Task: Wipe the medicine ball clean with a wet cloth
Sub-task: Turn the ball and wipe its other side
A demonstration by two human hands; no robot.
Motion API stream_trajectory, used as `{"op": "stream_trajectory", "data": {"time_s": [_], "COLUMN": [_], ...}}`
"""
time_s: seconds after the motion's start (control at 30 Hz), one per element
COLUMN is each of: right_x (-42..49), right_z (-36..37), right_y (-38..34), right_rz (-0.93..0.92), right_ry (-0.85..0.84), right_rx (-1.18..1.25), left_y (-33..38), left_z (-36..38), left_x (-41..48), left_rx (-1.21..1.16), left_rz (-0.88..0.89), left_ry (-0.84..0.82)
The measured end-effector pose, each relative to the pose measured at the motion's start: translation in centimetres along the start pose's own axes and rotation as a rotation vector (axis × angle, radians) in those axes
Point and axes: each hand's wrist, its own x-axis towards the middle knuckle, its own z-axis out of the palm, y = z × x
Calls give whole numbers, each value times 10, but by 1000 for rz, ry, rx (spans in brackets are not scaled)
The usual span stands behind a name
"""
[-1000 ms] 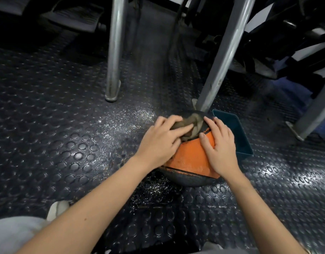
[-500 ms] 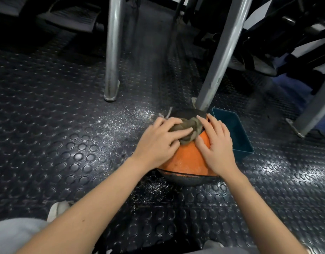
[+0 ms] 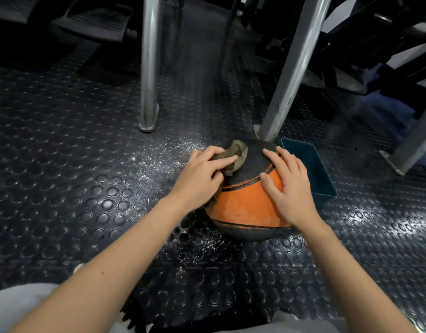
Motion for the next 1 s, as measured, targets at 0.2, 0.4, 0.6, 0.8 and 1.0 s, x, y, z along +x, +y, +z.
{"op": "stream_trajectory", "data": {"time_s": [0.2,0.4,0.6,0.8,1.0], "right_x": [8,5,-4,8,19], "right_z": [-3,-6,0,1,-5], "right_y": [13,14,-7,-4,13], "right_rz": [41,33,-87,-83,-1], "right_ry": [-33,-49,-43,-75,-101], "right_rx": [55,100,-13,-1,133], "left_y": [-2,-7,-7,-12,-14], "left_z": [2,4,-3,-8,5], "left_x": [-25,-22,1,-17,-32], "left_rx": [51,129,58,-2,101], "left_rz": [193,256,61,102,286], "left_ry": [-89,-73,18,10,-52]}}
